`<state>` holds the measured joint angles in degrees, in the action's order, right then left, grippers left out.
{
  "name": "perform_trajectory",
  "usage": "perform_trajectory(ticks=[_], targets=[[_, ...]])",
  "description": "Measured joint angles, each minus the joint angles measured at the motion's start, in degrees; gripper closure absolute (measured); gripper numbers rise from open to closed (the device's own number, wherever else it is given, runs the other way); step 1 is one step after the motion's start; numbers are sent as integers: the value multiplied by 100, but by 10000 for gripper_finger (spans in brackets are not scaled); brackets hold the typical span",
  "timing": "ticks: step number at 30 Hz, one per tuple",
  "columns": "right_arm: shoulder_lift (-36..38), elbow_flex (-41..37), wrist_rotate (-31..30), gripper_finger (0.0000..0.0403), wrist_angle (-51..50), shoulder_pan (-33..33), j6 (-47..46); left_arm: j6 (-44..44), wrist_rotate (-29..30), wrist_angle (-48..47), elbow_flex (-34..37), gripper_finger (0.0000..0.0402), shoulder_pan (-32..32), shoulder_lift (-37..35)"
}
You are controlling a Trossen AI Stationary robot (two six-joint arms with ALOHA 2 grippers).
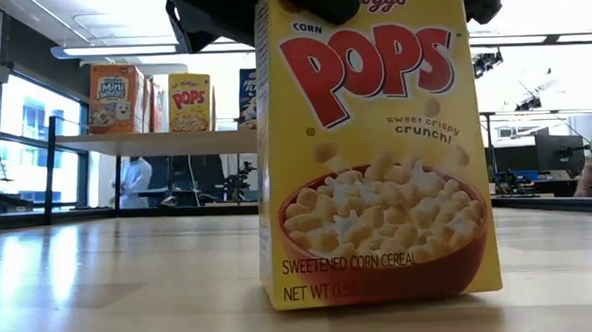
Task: Stack cereal on shelf
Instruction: Put the yellow cereal box on the shelf aligned with the other yellow cereal boxes
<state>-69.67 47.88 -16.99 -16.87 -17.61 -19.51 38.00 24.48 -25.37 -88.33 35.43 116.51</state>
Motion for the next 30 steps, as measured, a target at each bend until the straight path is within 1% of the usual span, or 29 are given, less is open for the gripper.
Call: perform_trajectory(ticks=[3,6,11,15,20,30], targets=[[0,0,0,139,-32,0,0,-132,-98,5,0,261,-1,-5],[0,0,0,139,-38,0,0,-319,-315,-4,0,255,-7,-49],[0,2,0,139,-34,0,0,-422,-496,-162,0,256,-59,-342],[0,2,0,139,-13,0,2,-574,-396,-649,0,256,-134,-708],[0,2,0,139,-9,0,24,-772,-96,-1316,-7,255,-273,-1176],[-2,2,2,139,-65,0,46,-1175,31,-2334,-4,255,-643,-2096]])
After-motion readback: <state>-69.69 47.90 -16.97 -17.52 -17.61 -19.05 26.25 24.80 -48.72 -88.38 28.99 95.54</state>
